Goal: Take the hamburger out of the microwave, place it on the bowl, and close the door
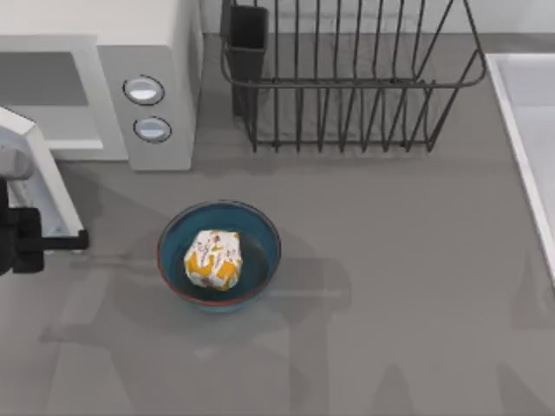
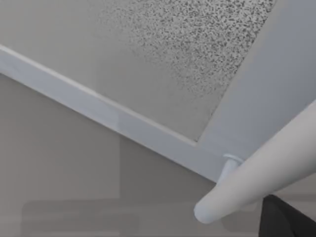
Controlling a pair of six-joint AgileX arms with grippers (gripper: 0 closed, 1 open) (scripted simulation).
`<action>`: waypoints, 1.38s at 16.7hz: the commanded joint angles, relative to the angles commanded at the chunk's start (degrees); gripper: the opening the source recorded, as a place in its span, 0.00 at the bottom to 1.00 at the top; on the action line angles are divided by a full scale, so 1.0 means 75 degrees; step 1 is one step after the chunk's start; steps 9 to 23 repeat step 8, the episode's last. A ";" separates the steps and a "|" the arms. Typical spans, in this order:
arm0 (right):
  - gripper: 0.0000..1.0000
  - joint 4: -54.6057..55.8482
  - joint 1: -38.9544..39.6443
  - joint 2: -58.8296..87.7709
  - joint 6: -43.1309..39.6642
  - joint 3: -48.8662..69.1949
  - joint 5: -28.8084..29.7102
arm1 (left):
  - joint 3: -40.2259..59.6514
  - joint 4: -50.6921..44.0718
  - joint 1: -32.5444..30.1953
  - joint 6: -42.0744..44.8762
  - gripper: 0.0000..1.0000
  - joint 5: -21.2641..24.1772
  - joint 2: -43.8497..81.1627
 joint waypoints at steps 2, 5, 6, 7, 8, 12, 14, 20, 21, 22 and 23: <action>1.00 0.0000 0.0000 0.0000 0.0000 0.0000 0.0000 | 0.0470 0.0348 -0.0019 -0.0002 0.00 -0.0007 0.0945; 1.00 0.0000 0.0000 0.0000 0.0000 0.0000 0.0000 | 0.1039 0.0788 -0.0042 -0.0005 0.00 -0.0018 0.1894; 1.00 0.0000 0.0000 0.0000 0.0000 0.0000 0.0000 | 0.1154 0.0875 -0.0047 -0.0006 0.00 -0.0020 0.2051; 1.00 0.0000 0.0000 0.0000 0.0000 0.0000 0.0000 | 0.1215 0.0922 -0.0049 -0.0006 0.00 -0.0021 0.2128; 1.00 0.0000 0.0000 0.0000 0.0000 0.0000 0.0000 | 0.1223 0.0928 -0.0049 -0.0006 0.00 -0.0021 0.2137; 1.00 0.0000 0.0000 0.0000 0.0000 0.0000 0.0000 | 0.1223 0.0928 -0.0049 -0.0006 0.00 -0.0021 0.2137; 1.00 0.0000 0.0000 0.0000 0.0000 0.0000 0.0000 | 0.1223 0.0928 -0.0049 -0.0006 0.00 -0.0021 0.2137; 1.00 0.0000 0.0000 0.0000 0.0000 0.0000 0.0000 | 0.1223 0.0928 -0.0049 -0.0006 0.00 -0.0021 0.2137; 1.00 0.0000 0.0000 0.0000 0.0000 0.0000 0.0000 | 0.1223 0.0928 -0.0049 -0.0006 0.00 -0.0021 0.2137; 1.00 0.0000 0.0000 0.0000 0.0000 0.0000 0.0000 | 0.1223 0.0928 -0.0049 -0.0006 0.00 -0.0021 0.2137; 1.00 0.0000 0.0000 0.0000 0.0000 0.0000 0.0000 | 0.1223 0.0928 -0.0049 -0.0006 0.00 -0.0021 0.2137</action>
